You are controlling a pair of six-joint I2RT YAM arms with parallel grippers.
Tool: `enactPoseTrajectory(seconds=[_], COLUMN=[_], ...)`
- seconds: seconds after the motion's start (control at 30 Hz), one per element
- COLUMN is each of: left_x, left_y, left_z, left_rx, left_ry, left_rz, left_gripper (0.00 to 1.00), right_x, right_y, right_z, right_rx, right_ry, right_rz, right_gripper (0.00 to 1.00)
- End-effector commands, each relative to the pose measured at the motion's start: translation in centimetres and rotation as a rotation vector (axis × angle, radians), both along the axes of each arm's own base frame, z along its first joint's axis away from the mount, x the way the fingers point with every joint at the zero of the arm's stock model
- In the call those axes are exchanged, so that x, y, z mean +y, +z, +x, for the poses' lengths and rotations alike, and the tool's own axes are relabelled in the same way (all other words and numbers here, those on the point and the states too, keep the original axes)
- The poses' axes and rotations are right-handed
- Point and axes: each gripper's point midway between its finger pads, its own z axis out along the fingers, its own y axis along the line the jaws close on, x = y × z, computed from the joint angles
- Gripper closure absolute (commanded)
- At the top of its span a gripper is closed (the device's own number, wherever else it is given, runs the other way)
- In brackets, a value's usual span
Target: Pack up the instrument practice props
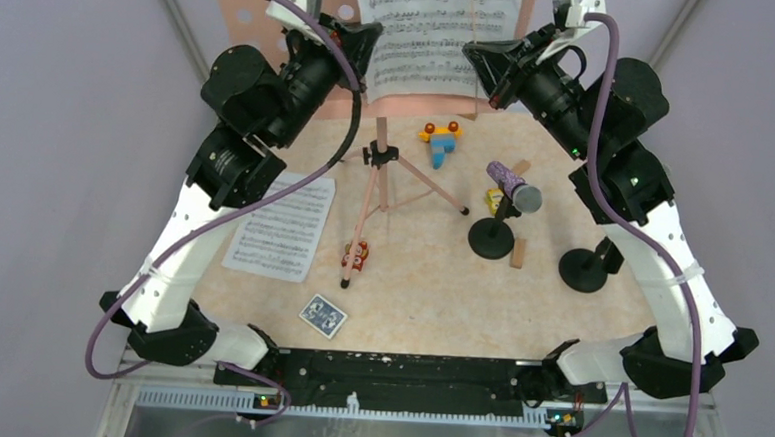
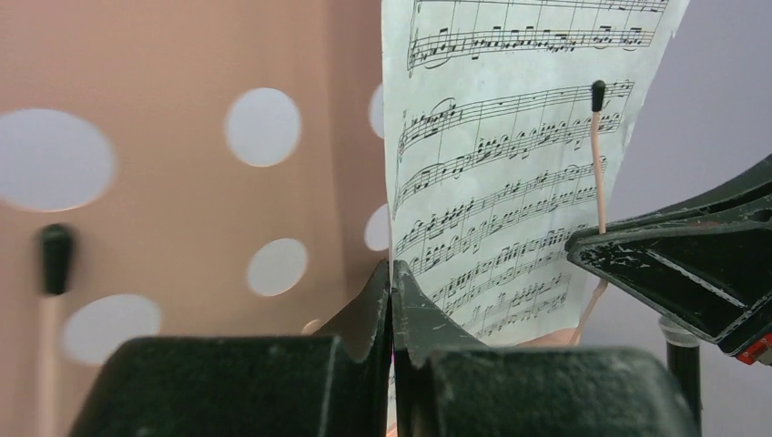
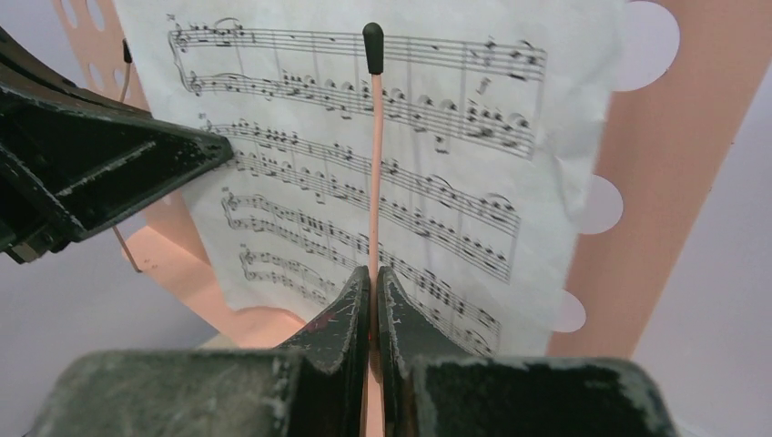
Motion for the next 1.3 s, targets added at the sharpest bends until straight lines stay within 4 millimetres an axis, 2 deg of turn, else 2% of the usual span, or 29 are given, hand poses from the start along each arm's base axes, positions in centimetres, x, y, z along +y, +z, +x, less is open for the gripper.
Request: enactPoseTrajectory(seconds=[0.0,0.2,0.3,0.4,0.47,0.53,0.6,0.7,0.8,0.93,1.0,1.1,1.27], left_x=[4.1,8.5,11.5,14.5,17.1,19.7,21.9,24.6,26.2,26.4,26.2,26.1,24.8], left_y=[3.2,4.6,5.1,4.7,3.5,1.5,-0.1,-2.8,-5.9,-11.0,-14.2,-20.2,-26.7], left_z=[-2.3,-6.0,-8.5,-10.7,-11.5,-12.6,-13.9,-15.9,-17.1,-17.5,-17.7,-18.1,-18.3], left_rx=[-0.071,-0.095,-0.099,-0.078,-0.019,0.047,0.092,0.162,0.258,0.408,0.505,0.674,0.821], left_ry=[0.092,0.153,0.192,0.249,0.328,0.406,0.457,0.508,0.553,0.566,0.572,0.616,0.610], left_rz=[-0.053,-0.059,-0.072,-0.082,-0.092,-0.091,-0.118,-0.142,-0.140,-0.122,-0.142,-0.113,-0.148], left_gripper=[0.98,0.97,0.97,0.97,0.98,1.00,1.00,1.00,1.00,1.00,1.00,1.00,1.00], right_x=[-1.0,-0.6,-0.4,-0.5,-0.5,-0.5,-0.4,-0.6,-1.1,-2.1,-2.8,-3.5,-5.1], right_y=[2.7,2.4,2.2,2.0,1.7,1.5,1.4,1.6,1.9,1.8,0.9,-0.7,-3.1], right_z=[-1.0,-0.5,-0.2,0.4,0.9,1.3,1.4,1.3,0.9,0.0,-0.1,-0.7,-2.1], right_rx=[-0.083,-0.064,-0.051,-0.034,-0.021,-0.011,-0.005,-0.006,-0.016,-0.021,-0.014,0.011,0.040], right_ry=[-0.010,-0.004,-0.008,-0.028,-0.046,-0.054,-0.055,-0.062,-0.069,-0.086,-0.109,-0.126,-0.150], right_rz=[0.049,0.052,0.054,0.056,0.062,0.064,0.067,0.076,0.086,0.096,0.100,0.081,0.071], right_gripper=[1.00,1.00,1.00,1.00,1.00,0.95,0.84,0.65,0.51,0.46,0.45,0.44,0.44])
